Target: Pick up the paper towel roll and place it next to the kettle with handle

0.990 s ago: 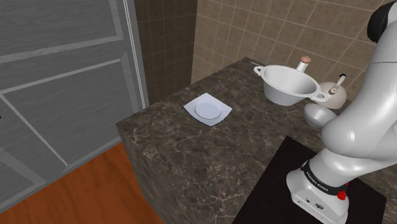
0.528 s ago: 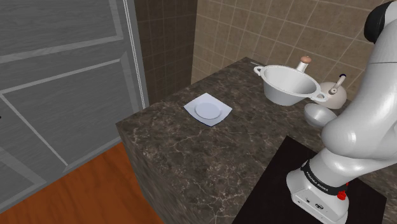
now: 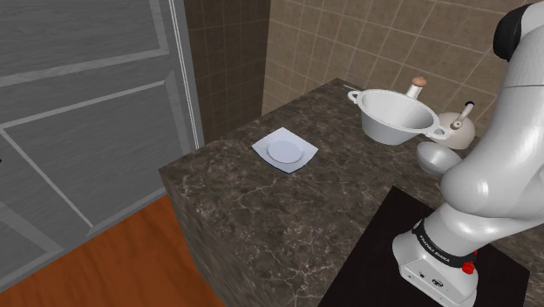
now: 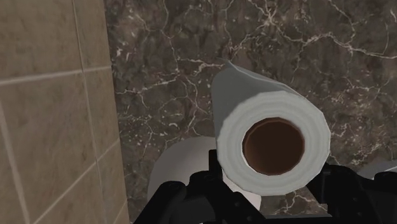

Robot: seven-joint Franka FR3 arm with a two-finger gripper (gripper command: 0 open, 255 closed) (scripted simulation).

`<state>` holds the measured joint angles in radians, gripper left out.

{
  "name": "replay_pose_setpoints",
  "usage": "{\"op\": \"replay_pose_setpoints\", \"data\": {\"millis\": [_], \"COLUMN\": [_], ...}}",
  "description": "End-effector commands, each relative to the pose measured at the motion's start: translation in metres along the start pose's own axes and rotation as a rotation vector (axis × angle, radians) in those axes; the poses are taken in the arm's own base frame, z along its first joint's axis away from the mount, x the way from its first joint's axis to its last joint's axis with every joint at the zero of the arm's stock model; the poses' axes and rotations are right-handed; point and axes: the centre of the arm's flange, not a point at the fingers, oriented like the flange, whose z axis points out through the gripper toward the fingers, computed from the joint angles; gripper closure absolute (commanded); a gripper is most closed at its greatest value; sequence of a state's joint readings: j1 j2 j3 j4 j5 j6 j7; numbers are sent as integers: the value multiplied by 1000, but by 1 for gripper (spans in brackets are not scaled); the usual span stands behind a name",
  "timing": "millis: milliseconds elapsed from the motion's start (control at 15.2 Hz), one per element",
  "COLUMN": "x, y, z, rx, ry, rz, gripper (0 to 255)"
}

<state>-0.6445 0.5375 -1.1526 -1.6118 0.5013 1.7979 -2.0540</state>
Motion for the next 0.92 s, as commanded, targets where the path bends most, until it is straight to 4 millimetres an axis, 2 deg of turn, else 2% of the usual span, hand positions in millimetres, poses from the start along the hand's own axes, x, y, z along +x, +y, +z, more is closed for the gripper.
{"op": "replay_pose_setpoints", "data": {"millis": [0, 330, 858], "x": [0, -1, -1], "y": [0, 0, 0], "z": [10, 39, 39], "rx": [0, 0, 0], "ry": [0, 0, 0], "rz": [0, 0, 0], "gripper": [255, 255, 255]}}
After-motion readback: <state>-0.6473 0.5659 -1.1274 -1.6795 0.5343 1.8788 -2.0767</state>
